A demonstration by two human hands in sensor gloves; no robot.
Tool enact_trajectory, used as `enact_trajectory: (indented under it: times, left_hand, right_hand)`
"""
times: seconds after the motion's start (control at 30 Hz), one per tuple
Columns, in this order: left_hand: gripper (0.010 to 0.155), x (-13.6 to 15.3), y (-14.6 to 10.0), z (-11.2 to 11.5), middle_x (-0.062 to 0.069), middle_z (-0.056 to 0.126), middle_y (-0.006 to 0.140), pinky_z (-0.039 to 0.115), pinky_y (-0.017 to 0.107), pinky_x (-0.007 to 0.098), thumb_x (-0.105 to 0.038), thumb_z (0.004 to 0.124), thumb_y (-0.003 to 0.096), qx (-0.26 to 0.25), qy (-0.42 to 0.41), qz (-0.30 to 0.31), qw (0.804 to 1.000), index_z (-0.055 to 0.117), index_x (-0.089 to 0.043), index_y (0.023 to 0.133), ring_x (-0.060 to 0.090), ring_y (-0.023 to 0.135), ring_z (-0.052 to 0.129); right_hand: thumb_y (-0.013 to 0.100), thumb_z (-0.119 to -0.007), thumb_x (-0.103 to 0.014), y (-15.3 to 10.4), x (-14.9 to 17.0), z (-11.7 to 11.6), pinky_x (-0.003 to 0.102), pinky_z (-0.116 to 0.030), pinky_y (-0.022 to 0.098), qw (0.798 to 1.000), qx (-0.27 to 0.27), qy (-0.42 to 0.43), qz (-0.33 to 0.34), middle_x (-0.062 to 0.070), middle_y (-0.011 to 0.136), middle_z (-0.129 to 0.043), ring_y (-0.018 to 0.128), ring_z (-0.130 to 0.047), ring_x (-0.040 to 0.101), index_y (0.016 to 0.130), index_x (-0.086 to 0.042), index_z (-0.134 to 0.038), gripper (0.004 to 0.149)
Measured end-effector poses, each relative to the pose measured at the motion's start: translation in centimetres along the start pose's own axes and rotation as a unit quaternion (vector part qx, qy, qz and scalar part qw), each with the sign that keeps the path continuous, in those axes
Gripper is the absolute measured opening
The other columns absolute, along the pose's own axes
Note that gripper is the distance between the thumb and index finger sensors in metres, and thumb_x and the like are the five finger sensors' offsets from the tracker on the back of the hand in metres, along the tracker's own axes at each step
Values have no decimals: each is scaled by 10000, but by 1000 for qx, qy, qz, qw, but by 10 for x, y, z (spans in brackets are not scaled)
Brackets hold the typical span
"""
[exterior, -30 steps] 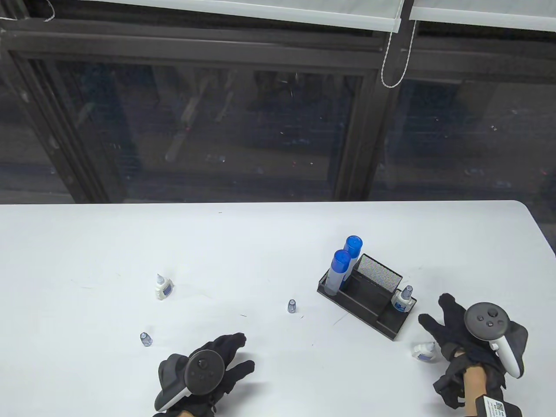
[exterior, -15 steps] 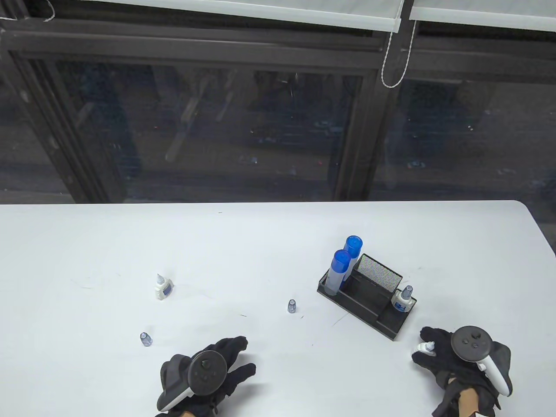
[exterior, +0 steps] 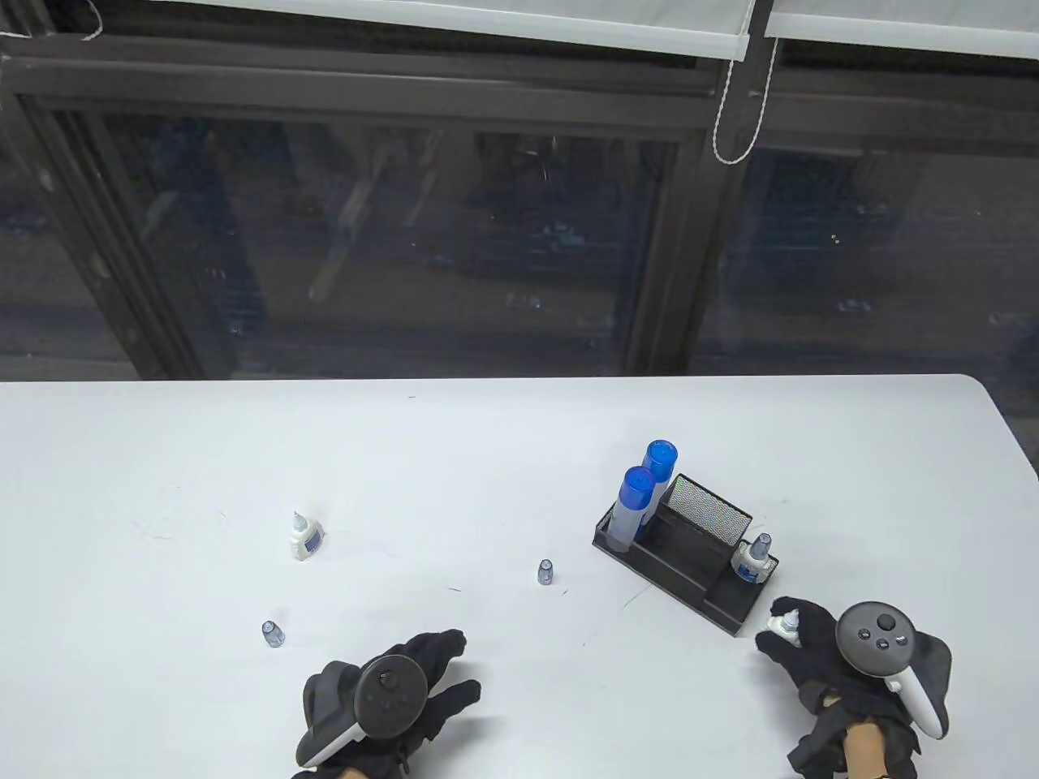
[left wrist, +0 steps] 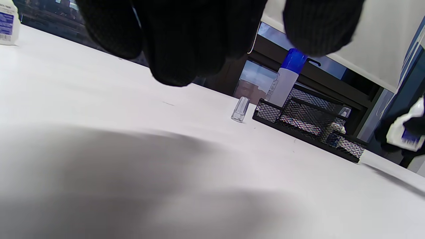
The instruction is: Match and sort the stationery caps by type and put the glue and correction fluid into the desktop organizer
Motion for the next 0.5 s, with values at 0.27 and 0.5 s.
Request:
enact_trajectory:
  times: [0.27,0.5]
  left_hand:
    - [678,-2,-4,-5,49,814,1074,752,670,539,-631,707,516,-12,-5,2,1000,664,-258,1081,271,903,944]
    - [679,-1,-6,-8,52,814,1074,752,671,538,-631,709,515,-18,-3,4,1000,663,-258,1081,270,902,944]
  right_hand:
    - [488,-809,-400,-2,-110,-13,619,-648,667,991,-30,39,122,198,1065,-693,907,-812,443,1004,-186,-646,582]
    - [485,-815,-400,-10,-175,-61,562,-756,592,977,-71,88,182,191,989,-784,782,-943,361,1002,-183,-655,583]
Point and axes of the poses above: the tracker on the back of each hand, its own x axis roughly to the little-finger side, its own y axis roughly from the wrist to the fingertips, z = x × y, the point moved 4 cm from there along y, roughly from the wrist to the fingertips
